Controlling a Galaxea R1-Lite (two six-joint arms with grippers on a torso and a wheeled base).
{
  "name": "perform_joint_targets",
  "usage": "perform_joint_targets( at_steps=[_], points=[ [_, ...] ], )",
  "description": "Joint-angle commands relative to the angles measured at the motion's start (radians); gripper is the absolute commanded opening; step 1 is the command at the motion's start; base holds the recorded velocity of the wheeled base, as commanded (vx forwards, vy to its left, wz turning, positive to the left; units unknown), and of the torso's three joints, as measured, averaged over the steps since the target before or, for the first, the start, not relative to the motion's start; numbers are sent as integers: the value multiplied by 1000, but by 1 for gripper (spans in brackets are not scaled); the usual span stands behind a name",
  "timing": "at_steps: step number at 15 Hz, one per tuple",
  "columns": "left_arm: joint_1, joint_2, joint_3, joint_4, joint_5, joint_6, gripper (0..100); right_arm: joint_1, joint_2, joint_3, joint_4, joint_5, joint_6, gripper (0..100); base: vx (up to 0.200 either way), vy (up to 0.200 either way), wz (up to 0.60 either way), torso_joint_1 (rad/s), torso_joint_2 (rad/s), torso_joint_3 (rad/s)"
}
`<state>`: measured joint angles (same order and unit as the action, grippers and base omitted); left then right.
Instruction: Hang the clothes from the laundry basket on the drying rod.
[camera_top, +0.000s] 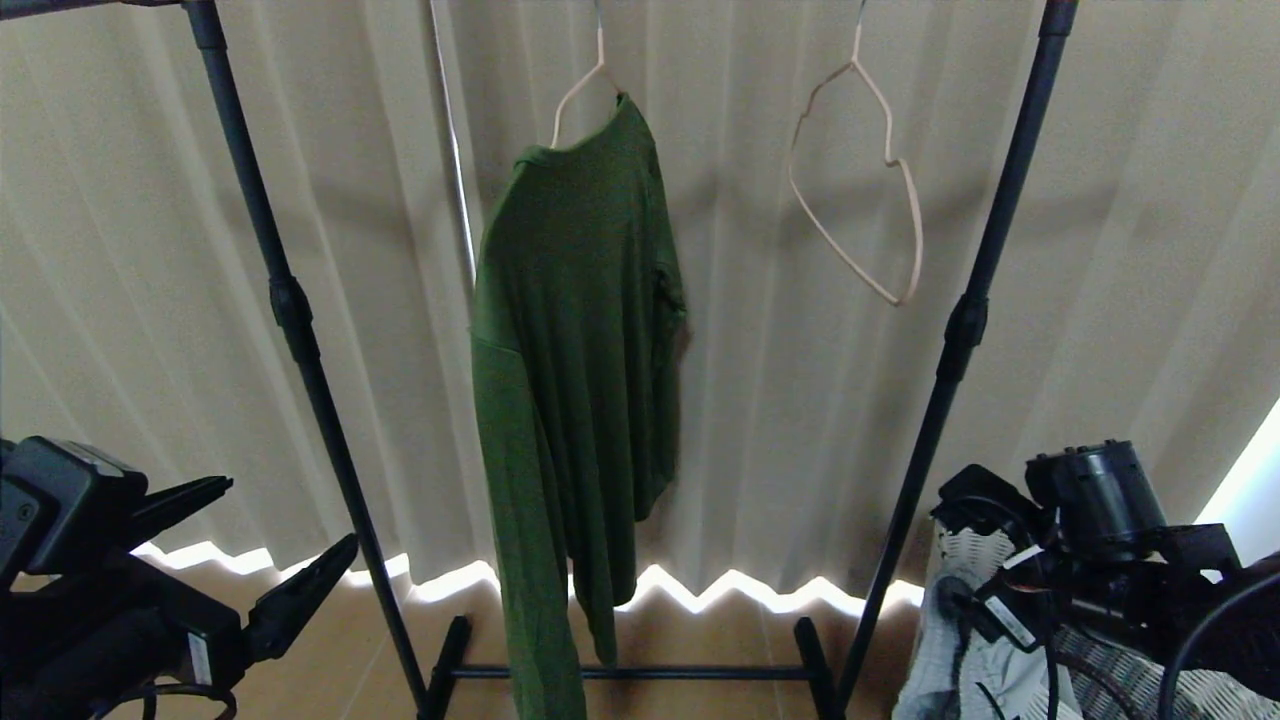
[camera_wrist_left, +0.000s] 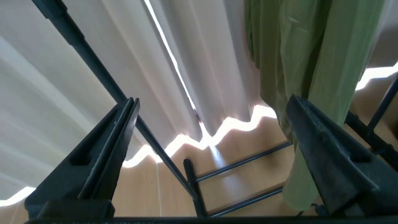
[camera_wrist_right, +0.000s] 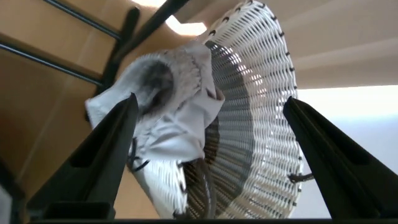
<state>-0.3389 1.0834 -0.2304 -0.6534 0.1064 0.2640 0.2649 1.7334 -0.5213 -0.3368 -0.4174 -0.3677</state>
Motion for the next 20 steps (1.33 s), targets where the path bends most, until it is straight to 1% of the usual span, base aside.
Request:
perform_joint_targets(
  at_steps=[1, 3, 6, 12, 13, 15, 17, 20],
  points=[
    [0, -2, 0, 0, 1, 0, 100, -6, 101, -42, -1, -20, 0, 100, 0, 0, 0, 0, 0, 0],
    [0, -2, 0, 0, 1, 0, 100, -29, 144, -62, -1, -43, -2, 100, 0, 0, 0, 0, 0, 0],
    [0, 1, 0, -2, -1, 0, 100, -56, 199, -94, -5, -57, 0, 100, 0, 0, 0, 0, 0, 0],
    [0, 3, 0, -2, -1, 0, 100, -62, 235, -120, -7, -67, 1, 100, 0, 0, 0, 0, 0, 0],
    [0, 3, 0, 0, -1, 0, 100, -62, 233, -120, -7, -67, 1, 0, 0, 0, 0, 0, 0, 0],
    [0, 3, 0, -2, -1, 0, 100, -62, 222, -118, -8, -67, 3, 0, 0, 0, 0, 0, 0, 0],
    [0, 0, 2, -2, -1, 0, 100, -61, 206, -98, -44, -66, 6, 0, 0, 0, 0, 0, 0, 0],
    [0, 0, 2, 0, -1, 0, 100, -61, 173, -32, -197, -66, 3, 0, 0, 0, 0, 0, 0, 0]
  ],
)
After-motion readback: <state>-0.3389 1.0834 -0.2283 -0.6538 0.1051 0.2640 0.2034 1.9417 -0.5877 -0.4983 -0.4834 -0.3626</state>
